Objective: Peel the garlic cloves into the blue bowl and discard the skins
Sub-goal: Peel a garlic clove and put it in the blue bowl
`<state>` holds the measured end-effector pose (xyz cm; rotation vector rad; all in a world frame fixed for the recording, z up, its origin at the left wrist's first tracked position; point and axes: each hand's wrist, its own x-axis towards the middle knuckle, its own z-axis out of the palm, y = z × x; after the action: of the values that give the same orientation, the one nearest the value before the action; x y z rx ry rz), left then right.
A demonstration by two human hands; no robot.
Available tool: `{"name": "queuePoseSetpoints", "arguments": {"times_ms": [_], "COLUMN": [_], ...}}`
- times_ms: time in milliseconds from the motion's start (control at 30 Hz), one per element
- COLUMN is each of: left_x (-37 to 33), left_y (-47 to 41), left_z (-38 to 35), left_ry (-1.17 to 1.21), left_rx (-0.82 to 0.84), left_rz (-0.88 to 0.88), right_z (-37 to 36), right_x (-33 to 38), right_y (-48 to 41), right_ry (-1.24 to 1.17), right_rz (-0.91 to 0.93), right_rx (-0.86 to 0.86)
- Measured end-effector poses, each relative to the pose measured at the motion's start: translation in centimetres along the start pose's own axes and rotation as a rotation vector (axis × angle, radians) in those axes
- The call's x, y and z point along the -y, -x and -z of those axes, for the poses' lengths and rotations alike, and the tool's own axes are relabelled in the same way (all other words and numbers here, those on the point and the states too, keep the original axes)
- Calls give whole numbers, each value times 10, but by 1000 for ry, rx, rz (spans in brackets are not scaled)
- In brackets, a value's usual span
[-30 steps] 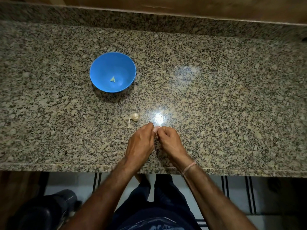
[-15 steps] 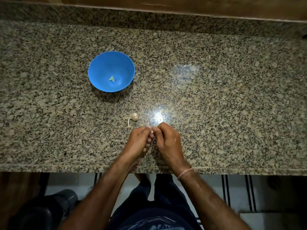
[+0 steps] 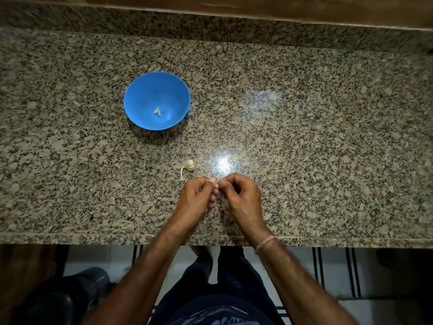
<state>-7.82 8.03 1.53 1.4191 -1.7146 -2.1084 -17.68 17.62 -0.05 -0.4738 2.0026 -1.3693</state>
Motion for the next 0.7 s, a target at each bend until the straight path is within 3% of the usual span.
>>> {"name": "queuePoseSetpoints", "arguments": {"times_ms": [133,433,700], "left_x": [2,3,1], "left_y": [-2,3,8], "left_z": [-4,-3,-6], "left_ry": [-101,-16,-53], "left_rx": [-63,-176,-240], "left_rz": [-76,-191,-210], "right_z": [-1,1,10], "right_x": [-1,1,1], "right_y": [-1,2,3], "right_ry": [-191,-34,-238], "right_rz": [-116,21,-48], "right_rx": [32,-130,11]}}
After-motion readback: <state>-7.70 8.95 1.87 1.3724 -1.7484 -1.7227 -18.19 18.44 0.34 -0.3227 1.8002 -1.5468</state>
